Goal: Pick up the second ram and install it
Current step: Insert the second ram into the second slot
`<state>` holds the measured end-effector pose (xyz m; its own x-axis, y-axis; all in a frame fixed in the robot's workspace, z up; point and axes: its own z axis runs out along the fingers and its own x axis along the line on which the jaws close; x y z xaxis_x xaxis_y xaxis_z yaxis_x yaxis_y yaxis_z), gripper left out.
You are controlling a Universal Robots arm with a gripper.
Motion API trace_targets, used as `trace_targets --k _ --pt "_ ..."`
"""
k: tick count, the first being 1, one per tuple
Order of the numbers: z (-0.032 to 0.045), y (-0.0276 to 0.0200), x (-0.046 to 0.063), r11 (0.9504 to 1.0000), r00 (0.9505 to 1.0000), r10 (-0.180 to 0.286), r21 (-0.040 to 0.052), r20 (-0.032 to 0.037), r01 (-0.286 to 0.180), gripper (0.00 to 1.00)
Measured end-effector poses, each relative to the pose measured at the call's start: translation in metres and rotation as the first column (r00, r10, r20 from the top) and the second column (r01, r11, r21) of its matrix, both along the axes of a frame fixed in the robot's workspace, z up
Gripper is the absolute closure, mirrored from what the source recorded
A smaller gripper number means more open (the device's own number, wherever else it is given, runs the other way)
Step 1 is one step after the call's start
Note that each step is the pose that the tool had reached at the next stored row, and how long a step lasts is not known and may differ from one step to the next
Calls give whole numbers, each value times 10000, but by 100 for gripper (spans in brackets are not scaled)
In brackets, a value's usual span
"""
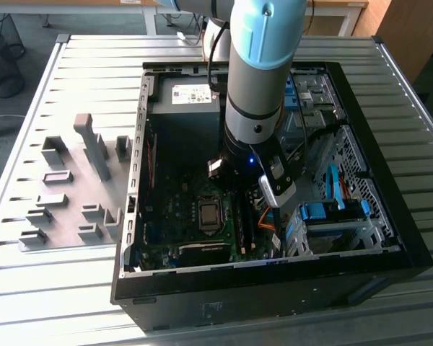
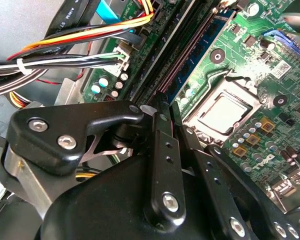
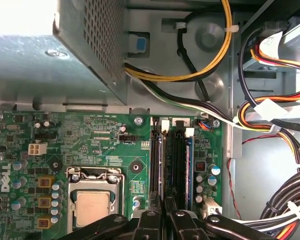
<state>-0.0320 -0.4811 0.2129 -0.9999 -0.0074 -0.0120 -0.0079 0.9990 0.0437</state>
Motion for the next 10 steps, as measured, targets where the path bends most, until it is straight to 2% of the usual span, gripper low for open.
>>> trace_targets --k 10 --pt "14 -6 -1 10000 10000 -64 -32 -3 64 86"
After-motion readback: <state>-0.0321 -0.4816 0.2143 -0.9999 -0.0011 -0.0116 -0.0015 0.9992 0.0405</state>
